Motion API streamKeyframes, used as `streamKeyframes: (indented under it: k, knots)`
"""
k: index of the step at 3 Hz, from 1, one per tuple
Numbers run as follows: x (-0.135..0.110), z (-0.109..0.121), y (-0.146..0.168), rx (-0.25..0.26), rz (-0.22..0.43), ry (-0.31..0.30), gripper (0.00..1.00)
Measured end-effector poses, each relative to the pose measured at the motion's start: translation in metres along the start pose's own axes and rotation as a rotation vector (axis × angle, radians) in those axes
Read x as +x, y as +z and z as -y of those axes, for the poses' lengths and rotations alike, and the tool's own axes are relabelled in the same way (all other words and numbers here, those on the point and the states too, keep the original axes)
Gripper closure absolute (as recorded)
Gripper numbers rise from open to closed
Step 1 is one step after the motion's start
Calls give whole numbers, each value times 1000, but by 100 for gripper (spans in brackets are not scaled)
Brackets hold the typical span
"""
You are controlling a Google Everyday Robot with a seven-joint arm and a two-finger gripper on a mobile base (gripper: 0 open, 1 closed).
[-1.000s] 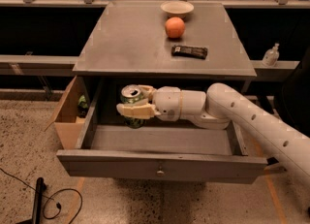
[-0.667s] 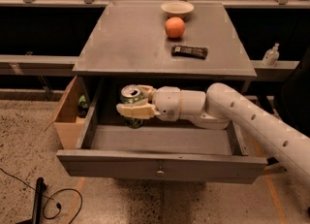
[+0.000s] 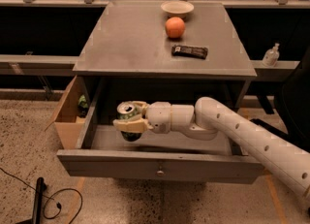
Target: Place green can into top drawer
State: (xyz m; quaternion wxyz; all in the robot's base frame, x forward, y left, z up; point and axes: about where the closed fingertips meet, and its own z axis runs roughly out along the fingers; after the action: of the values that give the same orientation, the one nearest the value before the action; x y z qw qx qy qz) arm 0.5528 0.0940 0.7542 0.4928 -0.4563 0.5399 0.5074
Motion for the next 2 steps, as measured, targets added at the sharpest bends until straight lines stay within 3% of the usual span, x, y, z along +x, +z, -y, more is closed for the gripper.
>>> streamKeyframes:
  k: [1,2]
  knots:
    - [26,5,9,6,-17,-7,100]
    - [45,8,18,10,-35,-52,83]
